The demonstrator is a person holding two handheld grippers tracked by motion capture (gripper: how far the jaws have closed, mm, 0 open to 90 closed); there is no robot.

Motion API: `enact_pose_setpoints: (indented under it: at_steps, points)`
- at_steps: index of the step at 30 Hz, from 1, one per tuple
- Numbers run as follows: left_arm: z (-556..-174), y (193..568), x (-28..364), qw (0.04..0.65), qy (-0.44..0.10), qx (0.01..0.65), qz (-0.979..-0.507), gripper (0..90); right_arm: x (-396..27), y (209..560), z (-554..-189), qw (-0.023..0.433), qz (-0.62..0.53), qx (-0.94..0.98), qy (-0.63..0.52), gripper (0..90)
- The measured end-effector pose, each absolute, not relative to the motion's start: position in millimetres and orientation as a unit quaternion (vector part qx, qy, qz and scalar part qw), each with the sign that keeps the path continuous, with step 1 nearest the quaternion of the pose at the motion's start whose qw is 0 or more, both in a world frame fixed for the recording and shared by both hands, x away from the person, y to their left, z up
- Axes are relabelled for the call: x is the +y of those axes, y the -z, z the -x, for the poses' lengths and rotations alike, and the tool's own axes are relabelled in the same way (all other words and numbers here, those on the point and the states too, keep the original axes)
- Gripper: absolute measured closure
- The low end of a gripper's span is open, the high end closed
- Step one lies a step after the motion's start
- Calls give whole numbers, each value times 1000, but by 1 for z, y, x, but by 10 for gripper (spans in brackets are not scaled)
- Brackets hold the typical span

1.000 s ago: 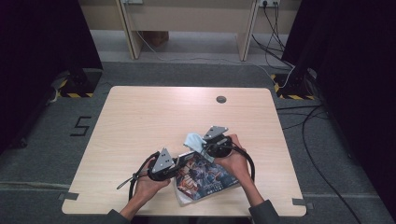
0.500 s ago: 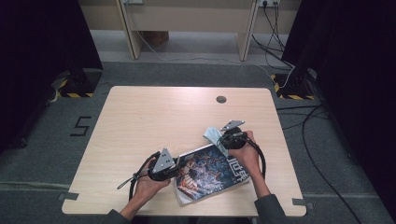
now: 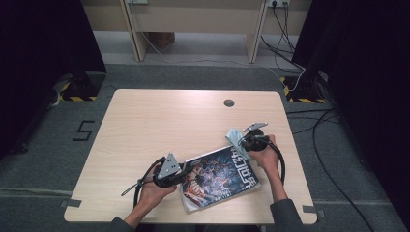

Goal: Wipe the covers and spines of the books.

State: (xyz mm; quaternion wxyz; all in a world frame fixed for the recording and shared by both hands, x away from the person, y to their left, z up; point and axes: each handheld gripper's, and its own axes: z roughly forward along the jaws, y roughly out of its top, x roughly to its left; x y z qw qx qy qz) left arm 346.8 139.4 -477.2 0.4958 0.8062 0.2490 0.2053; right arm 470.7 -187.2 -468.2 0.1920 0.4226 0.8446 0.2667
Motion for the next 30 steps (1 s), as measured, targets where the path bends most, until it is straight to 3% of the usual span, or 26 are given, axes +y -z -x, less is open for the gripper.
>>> enact_pose_setpoints:
  at_steps: [12, 23, 30]
  points:
    - [-347, 478, 140, 499, -202, 253, -804, 793, -226, 420, -446, 247, -439, 805, -313, 803]
    - [-347, 479, 141, 500, -201, 253, -803, 793, -283, 447, -430, 253, -501, 788, -253, 802]
    - [-348, 479, 141, 500, -200, 254, -803, 792, -284, 462, -434, 239, -506, 795, -235, 802]
